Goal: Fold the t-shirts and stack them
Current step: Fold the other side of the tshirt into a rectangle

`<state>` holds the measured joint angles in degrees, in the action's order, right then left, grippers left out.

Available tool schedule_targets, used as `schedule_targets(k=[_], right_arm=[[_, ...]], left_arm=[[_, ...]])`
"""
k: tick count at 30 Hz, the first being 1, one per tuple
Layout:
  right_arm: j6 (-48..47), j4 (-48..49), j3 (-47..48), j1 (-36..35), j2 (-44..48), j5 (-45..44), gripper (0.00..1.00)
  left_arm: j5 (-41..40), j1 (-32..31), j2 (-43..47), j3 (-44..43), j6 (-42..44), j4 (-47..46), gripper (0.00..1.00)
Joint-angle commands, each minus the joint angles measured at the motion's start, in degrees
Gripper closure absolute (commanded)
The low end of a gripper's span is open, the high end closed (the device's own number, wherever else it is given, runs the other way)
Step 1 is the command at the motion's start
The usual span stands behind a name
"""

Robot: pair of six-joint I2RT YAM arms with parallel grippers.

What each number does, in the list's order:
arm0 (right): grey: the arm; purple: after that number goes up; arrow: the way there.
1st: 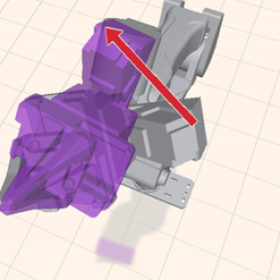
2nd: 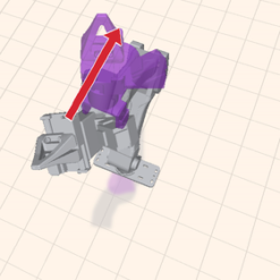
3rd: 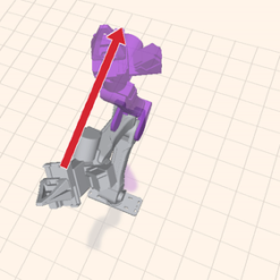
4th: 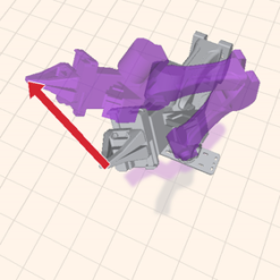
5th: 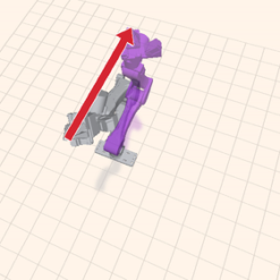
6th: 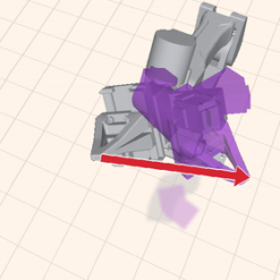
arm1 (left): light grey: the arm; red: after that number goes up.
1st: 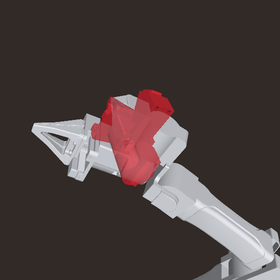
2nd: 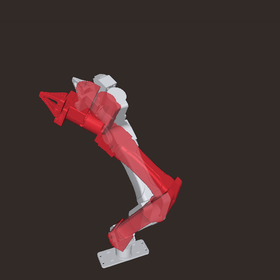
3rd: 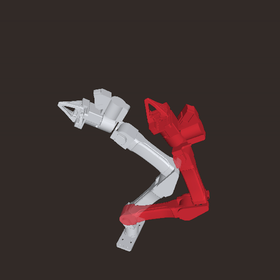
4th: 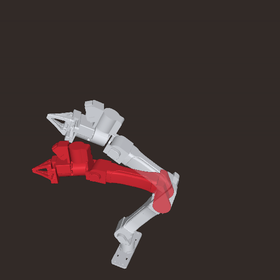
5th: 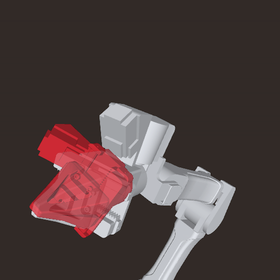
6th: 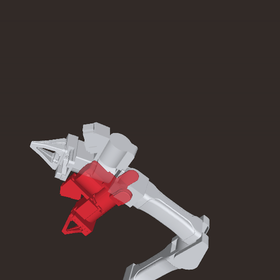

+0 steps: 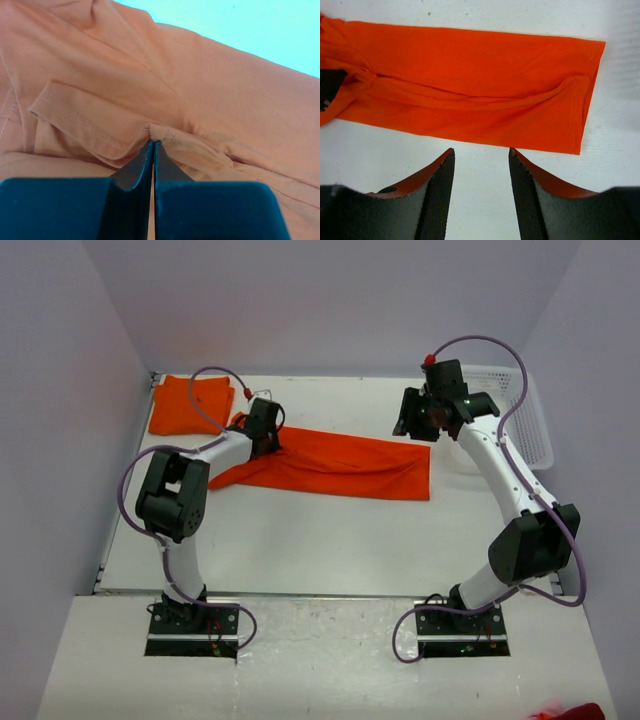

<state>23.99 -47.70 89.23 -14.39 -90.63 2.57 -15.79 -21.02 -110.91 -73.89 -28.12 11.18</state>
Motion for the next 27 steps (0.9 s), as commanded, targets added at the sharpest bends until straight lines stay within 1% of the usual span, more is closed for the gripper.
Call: schedule_targets(k=[1,15,27], right_arm=[[0.18,1.74,-0.28,0.07,0.10,0.95,0.51],[-0.34,1.39,-0.11,0.07,-1.39,0.33,0.51],[-0.35,1.38,-0.29,0.07,-2.80,0.24,0.51]], left_arm=[[0.67,0.10,-0.18,-3.80,3.59,-3.71,1.00],[1.12,0.10,-8.26,-11.27,7.99,-3.97,1.00],[1.38,-0.17,-7.21,-12.16,9.05,-5.64,1.00]])
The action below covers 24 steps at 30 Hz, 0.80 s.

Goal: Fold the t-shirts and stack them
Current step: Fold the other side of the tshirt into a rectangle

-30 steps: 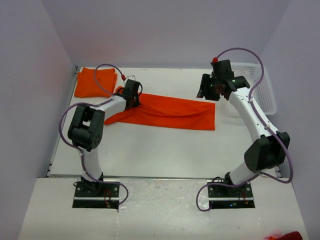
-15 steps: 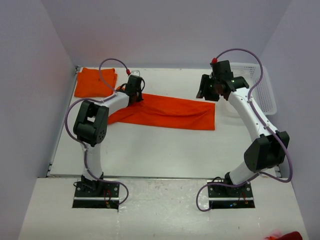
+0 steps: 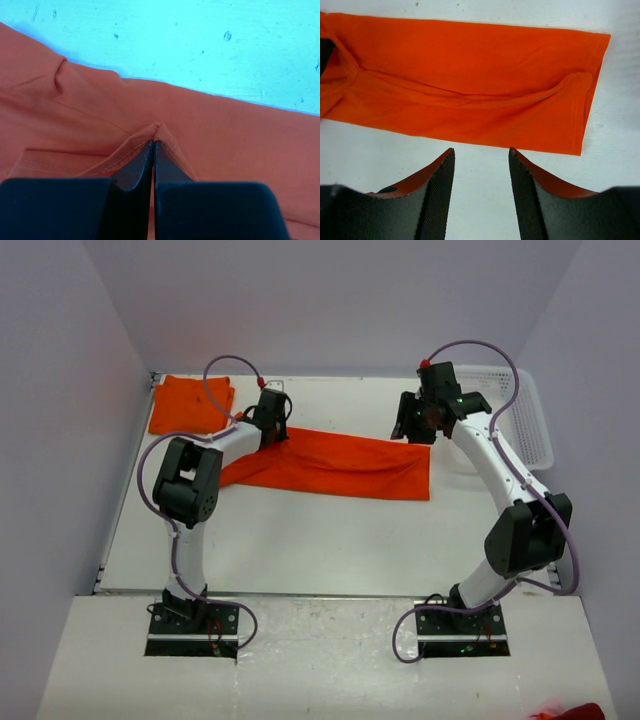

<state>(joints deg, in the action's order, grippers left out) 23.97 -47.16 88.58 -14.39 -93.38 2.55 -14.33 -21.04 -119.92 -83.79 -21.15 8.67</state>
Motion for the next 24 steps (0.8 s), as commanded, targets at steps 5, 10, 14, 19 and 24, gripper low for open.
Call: schedule_targets(k=[5,10,14,19,24], right_arm=[[-0.06,0.66,0.46,0.15,-0.39,0.35,0.51],[-0.15,0.66,0.28,0.07,-0.48,0.01,0.51],[-0.24,0.84,0.19,0.07,-0.92,0.18,0.51],[-0.06,1.10,0.37,0.07,-1.36,0.71,0.51],[-0.23,0.75,0.19,0.07,-1.36,0.09,0.51]], left_arm=[[0.09,-0.14,2.41,-2.95,2.60,-3.74,1.00],[-1.05,-0.14,2.32,-3.75,2.95,-3.66,1.00],[-1.41,-0.23,3.46,-3.49,3.22,-3.83,1.00],[-1.41,-0.23,3.03,-4.19,3.74,-3.92,1.00],[-1.76,-0.23,3.11,-5.42,3.92,-4.27,1.00]])
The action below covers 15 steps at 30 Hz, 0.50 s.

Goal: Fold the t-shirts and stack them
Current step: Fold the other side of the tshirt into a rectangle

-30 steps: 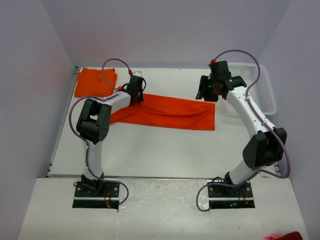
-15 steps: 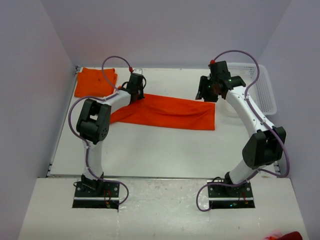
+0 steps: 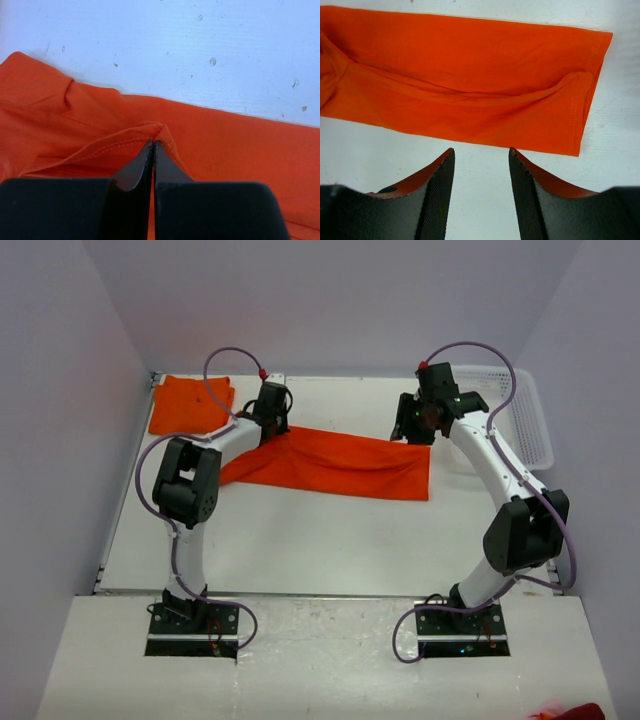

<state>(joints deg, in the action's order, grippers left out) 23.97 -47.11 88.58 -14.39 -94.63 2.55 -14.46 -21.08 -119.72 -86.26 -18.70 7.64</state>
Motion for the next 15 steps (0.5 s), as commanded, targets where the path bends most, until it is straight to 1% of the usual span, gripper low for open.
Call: schedule_targets(k=[1,11,15], right_arm=[[-0.32,0.71,0.19,0.07,-0.20,-0.08,0.51],[-0.15,0.62,0.37,0.07,-0.47,0.00,0.51],[-0.15,0.62,0.46,0.15,-0.64,0.44,0.51]], left_arm=[[-1.54,-0.19,3.09,-2.95,1.47,-3.51,1.00],[-2.50,-0.19,3.36,-2.77,1.65,-4.03,1.00],[-3.38,-0.19,-0.68,-6.27,2.52,-3.16,1.00]])
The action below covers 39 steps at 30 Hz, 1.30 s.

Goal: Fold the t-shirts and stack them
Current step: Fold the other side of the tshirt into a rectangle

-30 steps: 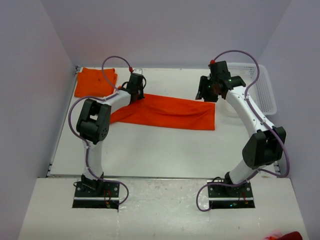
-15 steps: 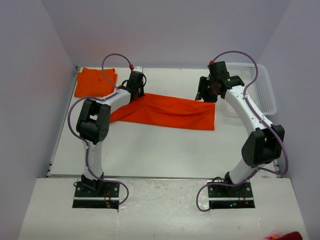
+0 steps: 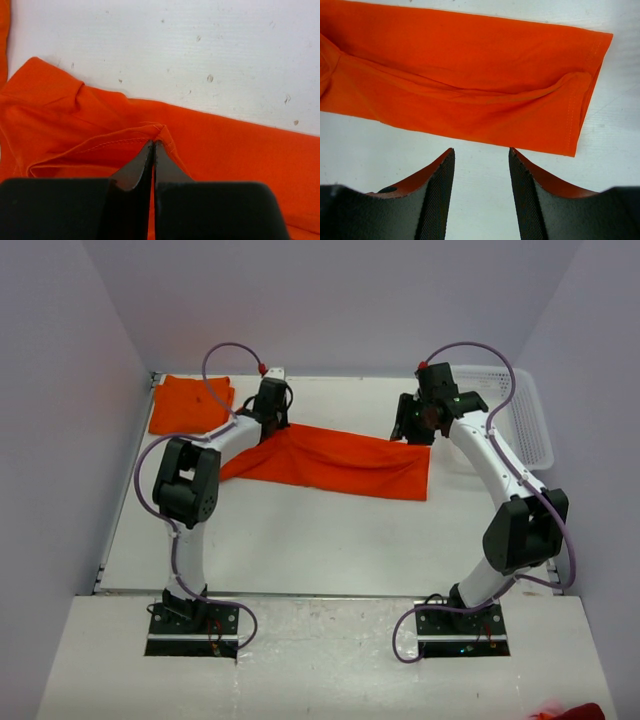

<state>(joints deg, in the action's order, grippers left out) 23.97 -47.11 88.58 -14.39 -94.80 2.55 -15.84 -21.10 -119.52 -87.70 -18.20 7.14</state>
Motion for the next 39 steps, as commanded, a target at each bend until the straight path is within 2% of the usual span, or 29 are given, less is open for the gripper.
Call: schedule_targets(k=[1,6,8,9,12,13,17,19,22,29,35,39], right_arm=[[-0.15,0.71,0.46,0.07,-0.56,0.44,0.51],[-0.23,0.27,0.81,0.07,-1.08,0.62,0.51],[-0.32,0.00,1.07,0.07,-1.00,0.44,0.51],[-0.41,0.00,1.16,0.07,-0.91,0.53,0.51],[-0.41,-0.09,1.77,-0.02,-0.73,1.31,0.51],[-0.32,0.00,1.69,-0.02,-0.73,1.67,0.51],[0.03,0.71,1.16,-0.37,-0.91,2.37,0.51],[0.29,0.88,1.16,-0.81,-1.26,2.90,0.51],[0.47,0.88,1.43,-1.78,-1.61,2.82,0.51],[0.29,0.71,0.11,-2.31,-0.03,1.85,0.51],[-0.06,0.44,-0.86,-2.31,1.02,0.79,0.51],[-0.15,0.62,-1.39,-2.22,1.03,0.62,0.51]], left_arm=[[-2.09,-0.17,-2.02,-5.72,2.46,-2.91,1.00],[-0.61,-0.17,-7.47,-8.98,7.29,-8.43,0.99],[1.76,0.27,-9.75,-11.33,8.26,-8.63,0.78],[2.38,0.27,-10.28,-11.79,8.44,-8.54,0.57],[1.17,0.27,-8.11,-9.34,9.32,-10.98,0.39],[0.46,0.27,-6.70,-7.68,9.32,-12.31,0.37],[-6.31,0.27,2.79,5.92,8.88,-19.78,0.34],[-6.75,0.27,5.95,8.24,9.14,-20.68,0.33],[-9.48,0.36,6.58,8.07,8.26,-15.84,0.33],[-12.37,0.54,6.50,9.48,8.79,-15.67,0.32],[-14.05,2.47,2.72,4.12,5.72,-7.94,0.37],[-14.93,4.05,1.58,2.37,5.98,-7.31,0.39]])
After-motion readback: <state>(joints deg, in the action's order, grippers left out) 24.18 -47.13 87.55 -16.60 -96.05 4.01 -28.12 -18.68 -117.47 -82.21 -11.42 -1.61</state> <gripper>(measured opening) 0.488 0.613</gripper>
